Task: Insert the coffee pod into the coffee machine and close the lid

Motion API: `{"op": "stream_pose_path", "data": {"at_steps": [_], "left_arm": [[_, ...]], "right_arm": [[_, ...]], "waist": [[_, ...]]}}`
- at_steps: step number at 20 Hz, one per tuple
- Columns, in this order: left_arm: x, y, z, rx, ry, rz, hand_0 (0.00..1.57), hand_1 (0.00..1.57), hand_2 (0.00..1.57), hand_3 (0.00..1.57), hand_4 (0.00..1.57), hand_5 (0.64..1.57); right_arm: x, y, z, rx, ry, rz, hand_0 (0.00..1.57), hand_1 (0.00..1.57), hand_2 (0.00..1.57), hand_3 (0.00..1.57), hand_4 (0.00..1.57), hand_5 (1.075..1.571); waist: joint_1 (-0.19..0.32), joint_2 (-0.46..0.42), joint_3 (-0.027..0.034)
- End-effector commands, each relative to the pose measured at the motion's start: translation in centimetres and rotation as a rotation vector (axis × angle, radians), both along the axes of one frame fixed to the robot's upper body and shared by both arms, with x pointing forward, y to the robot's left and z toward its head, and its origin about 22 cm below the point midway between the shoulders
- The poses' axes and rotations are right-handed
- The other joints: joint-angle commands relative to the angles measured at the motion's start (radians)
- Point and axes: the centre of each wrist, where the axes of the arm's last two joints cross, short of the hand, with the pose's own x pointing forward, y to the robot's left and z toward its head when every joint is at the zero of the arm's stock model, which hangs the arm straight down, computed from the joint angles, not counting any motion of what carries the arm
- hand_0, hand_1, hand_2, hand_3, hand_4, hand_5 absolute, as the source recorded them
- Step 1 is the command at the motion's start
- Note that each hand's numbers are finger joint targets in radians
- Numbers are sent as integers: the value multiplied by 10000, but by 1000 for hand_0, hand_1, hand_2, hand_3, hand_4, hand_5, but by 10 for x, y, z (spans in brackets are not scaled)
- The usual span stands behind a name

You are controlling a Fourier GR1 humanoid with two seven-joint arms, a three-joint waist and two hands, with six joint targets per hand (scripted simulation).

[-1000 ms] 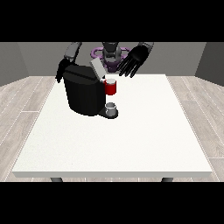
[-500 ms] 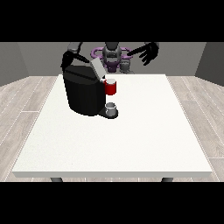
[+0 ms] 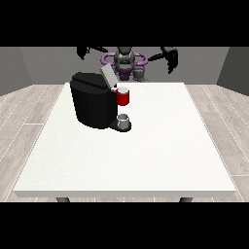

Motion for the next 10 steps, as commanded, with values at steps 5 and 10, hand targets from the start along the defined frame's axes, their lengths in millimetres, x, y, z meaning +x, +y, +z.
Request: {"op": "stream_pose_path", "data": {"at_steps": [5,10], "left_arm": [[-12,-9,2,-1092,-142,66,0,0,0,0,368,1571],[-19,-10,13,-1179,-595,-336,0,0,0,0,360,1571]], "right_arm": [[32,-22,36,-99,-224,-266,0,0,0,0,0,1571],[35,-59,25,369,72,-1054,0,0,0,0,0,1571]], "waist": [[792,523,5],[1481,903,9]]}}
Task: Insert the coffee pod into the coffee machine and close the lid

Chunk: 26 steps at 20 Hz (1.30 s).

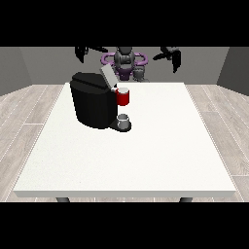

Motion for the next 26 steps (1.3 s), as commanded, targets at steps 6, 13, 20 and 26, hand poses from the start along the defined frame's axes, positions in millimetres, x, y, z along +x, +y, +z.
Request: {"op": "stream_pose_path", "data": {"at_steps": [6,13,20,26], "left_arm": [[-9,-11,27,-126,-1022,-242,0,0,0,0,382,1571],[-26,4,36,-25,-1361,543,0,0,0,0,282,1571],[-34,0,62,-327,-1839,631,0,0,0,0,338,1571],[-43,38,65,-155,-2239,1203,0,0,0,0,381,1571]], "right_arm": [[23,-26,7,1555,-71,-356,0,0,0,0,97,1571],[42,20,19,1089,264,681,0,0,0,0,0,1571],[55,29,23,759,-242,1063,0,0,0,0,0,1571],[68,41,47,681,-454,1634,0,0,0,0,73,1571]], "waist": [[512,1028,5],[-95,1600,-1],[44,2191,1],[-258,2551,-1]]}}
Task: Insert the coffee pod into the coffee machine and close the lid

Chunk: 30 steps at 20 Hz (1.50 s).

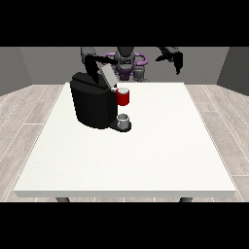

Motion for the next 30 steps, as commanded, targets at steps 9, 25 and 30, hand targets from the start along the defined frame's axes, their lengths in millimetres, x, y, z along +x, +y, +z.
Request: {"op": "stream_pose_path", "data": {"at_steps": [9,25,30], "left_arm": [[-8,14,10,344,-494,374,0,0,0,0,352,1571],[3,-25,24,586,-471,-162,0,0,0,0,356,1571],[3,-34,29,651,-973,-1001,0,0,0,0,331,1571]], "right_arm": [[21,29,38,-776,-1055,1028,0,0,0,0,214,1571],[31,84,106,-2430,-2189,1486,0,0,0,0,87,1571],[35,78,132,-2656,-2522,649,0,0,0,0,259,1571]], "waist": [[-96,867,-3],[819,938,-4],[1865,1427,1]]}}
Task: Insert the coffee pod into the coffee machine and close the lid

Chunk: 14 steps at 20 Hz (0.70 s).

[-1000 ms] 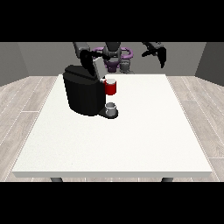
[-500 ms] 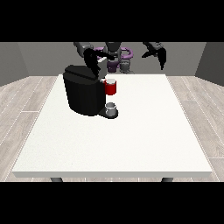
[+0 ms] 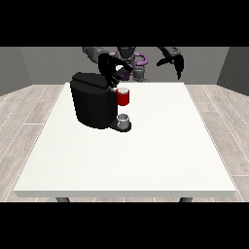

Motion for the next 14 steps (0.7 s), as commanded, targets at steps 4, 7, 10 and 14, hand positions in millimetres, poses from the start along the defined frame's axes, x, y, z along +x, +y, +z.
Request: {"op": "stream_pose_path", "data": {"at_steps": [4,7,10,14], "left_arm": [[9,-13,13,-175,-408,-419,0,0,0,0,379,1571],[13,-8,15,-5,-535,-710,0,0,0,0,438,1571],[15,-16,21,-1,-793,-1158,0,0,0,0,397,1571],[22,-29,35,-28,-1307,-1516,0,0,0,0,429,1571]], "right_arm": [[-4,55,50,149,-1754,1647,0,0,0,0,96,1571],[-8,55,72,-154,-1888,1446,0,0,0,0,146,1571],[-11,37,81,-415,-2038,1199,0,0,0,0,53,1571],[-19,29,113,-532,-2576,833,0,0,0,0,0,1571]], "waist": [[1170,310,-201],[1629,479,-213],[1845,775,-199],[2393,1197,-194]]}}
